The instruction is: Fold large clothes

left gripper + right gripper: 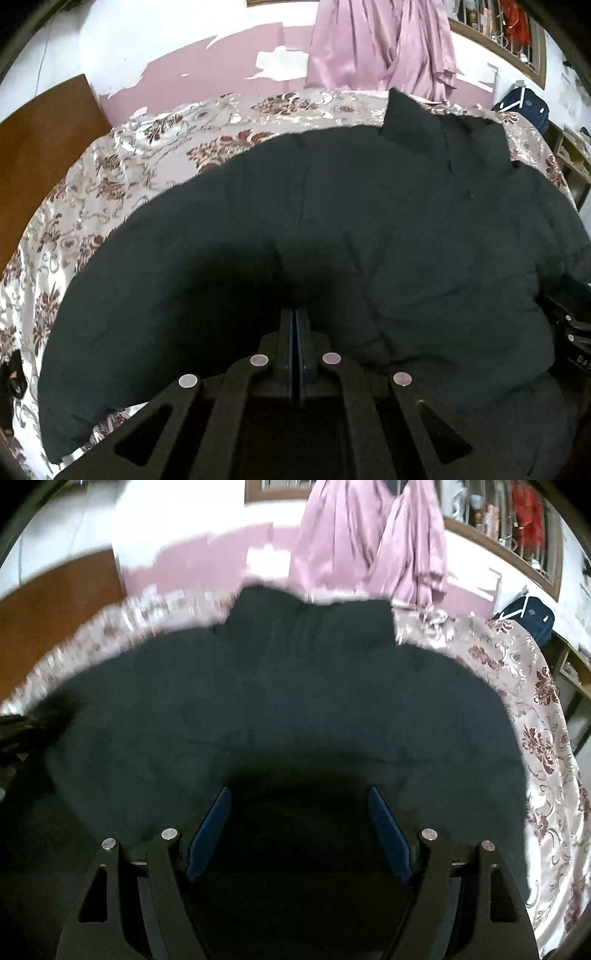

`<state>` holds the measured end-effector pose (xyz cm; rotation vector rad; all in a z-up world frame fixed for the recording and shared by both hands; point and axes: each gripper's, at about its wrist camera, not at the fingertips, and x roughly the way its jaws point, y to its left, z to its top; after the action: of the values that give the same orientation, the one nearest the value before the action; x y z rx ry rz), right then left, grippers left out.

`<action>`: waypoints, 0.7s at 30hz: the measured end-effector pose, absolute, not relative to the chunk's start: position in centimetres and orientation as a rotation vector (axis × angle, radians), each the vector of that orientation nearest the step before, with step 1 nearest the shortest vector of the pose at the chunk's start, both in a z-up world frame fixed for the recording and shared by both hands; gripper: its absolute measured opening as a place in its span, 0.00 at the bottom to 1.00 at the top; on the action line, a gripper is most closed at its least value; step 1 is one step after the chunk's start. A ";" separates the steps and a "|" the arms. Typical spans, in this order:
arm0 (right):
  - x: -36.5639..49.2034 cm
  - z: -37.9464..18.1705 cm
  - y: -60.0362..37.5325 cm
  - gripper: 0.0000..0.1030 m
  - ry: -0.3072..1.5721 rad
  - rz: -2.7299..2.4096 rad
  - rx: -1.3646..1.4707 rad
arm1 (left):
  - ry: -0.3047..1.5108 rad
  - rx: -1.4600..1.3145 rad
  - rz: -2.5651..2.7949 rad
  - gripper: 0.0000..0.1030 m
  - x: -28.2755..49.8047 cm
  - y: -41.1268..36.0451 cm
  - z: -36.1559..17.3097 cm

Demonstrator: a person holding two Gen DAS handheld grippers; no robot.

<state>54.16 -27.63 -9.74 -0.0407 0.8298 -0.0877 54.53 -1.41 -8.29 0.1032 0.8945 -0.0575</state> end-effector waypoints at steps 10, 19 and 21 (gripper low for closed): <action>53.5 -9.6 -27.4 0.78 0.807 -0.076 -0.002 | 0.939 -0.296 -0.175 0.34 52.4 4.5 -7.9; 52.2 -7.2 -22.6 0.83 0.749 0.031 -0.040 | 0.857 -0.631 -0.082 0.90 44.3 14.1 -6.7; 52.2 -7.0 -21.4 0.83 0.740 0.054 -0.065 | 0.854 -0.707 -0.033 0.92 43.0 16.5 -7.2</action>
<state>52.18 -21.37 -6.97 -0.0654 0.7396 0.0543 42.96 16.46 -7.24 -0.7071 0.8543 -0.0326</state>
